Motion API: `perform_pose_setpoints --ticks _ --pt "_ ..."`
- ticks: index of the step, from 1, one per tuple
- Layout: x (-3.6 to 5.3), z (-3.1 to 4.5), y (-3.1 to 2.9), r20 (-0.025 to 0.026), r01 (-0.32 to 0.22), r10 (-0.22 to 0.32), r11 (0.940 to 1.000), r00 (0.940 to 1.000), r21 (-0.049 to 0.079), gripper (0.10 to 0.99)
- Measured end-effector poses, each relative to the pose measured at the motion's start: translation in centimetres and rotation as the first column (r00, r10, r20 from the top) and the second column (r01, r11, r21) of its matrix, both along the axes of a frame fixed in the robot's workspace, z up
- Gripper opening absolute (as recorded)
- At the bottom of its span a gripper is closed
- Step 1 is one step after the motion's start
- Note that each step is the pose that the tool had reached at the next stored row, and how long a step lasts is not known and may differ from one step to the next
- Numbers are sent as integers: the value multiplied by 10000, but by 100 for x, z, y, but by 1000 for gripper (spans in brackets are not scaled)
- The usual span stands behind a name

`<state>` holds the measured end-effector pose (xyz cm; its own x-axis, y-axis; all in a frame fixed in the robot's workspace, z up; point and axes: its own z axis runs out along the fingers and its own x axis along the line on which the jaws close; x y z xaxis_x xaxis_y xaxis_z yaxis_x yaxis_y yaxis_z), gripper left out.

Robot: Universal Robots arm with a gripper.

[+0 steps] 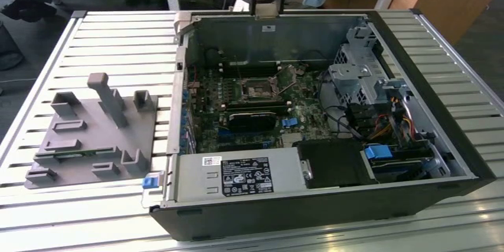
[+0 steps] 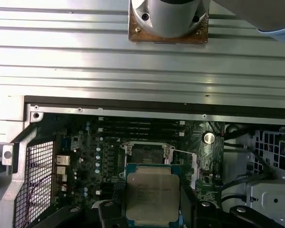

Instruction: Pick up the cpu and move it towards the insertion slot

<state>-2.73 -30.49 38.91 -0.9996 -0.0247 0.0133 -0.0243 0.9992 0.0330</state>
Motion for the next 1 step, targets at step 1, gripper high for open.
perform_pose_setpoints --ticks 1 --pt "0 0 0 0 0 0 10000 10000 0 541"
